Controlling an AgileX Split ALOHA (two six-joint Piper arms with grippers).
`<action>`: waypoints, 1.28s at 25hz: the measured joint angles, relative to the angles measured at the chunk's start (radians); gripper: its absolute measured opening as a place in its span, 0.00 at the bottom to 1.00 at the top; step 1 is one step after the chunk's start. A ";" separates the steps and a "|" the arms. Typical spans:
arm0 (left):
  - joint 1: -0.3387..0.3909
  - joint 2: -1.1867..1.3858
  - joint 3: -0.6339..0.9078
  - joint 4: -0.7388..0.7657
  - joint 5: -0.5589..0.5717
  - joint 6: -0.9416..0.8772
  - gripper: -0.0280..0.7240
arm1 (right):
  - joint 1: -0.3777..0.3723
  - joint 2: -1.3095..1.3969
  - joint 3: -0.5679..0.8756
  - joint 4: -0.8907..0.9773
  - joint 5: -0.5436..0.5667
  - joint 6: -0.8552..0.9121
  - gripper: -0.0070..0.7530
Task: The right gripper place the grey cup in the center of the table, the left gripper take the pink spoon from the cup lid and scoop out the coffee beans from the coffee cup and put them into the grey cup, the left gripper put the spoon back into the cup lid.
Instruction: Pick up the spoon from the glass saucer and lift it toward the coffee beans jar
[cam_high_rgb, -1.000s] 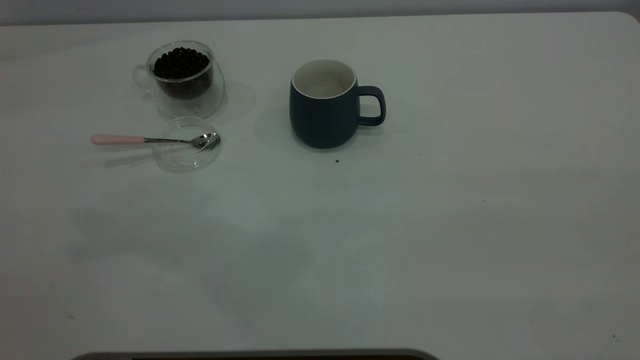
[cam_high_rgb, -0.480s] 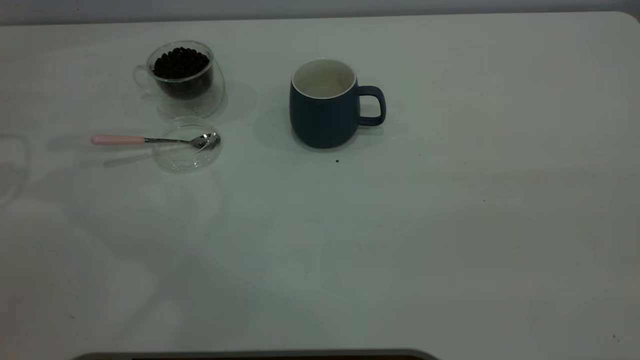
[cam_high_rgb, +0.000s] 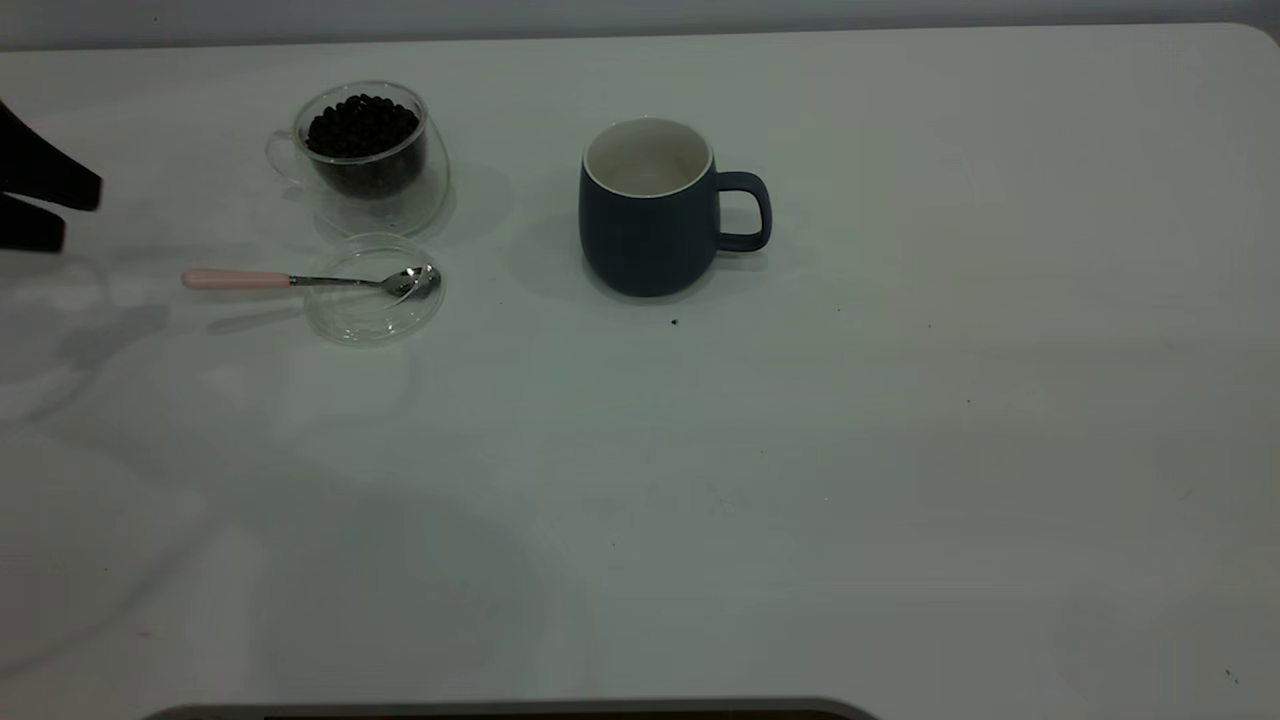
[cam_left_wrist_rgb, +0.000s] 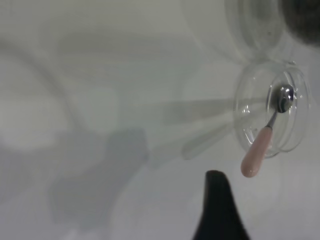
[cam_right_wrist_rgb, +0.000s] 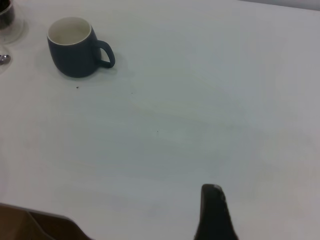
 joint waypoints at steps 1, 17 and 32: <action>0.000 0.011 0.000 -0.001 0.001 0.001 0.85 | 0.000 0.000 0.000 0.000 0.000 0.000 0.73; -0.102 0.105 -0.002 -0.102 -0.033 0.174 0.81 | 0.000 0.000 0.000 0.000 0.000 0.000 0.73; -0.156 0.156 -0.002 -0.169 -0.073 0.211 0.81 | 0.000 0.000 0.000 0.000 0.000 0.000 0.73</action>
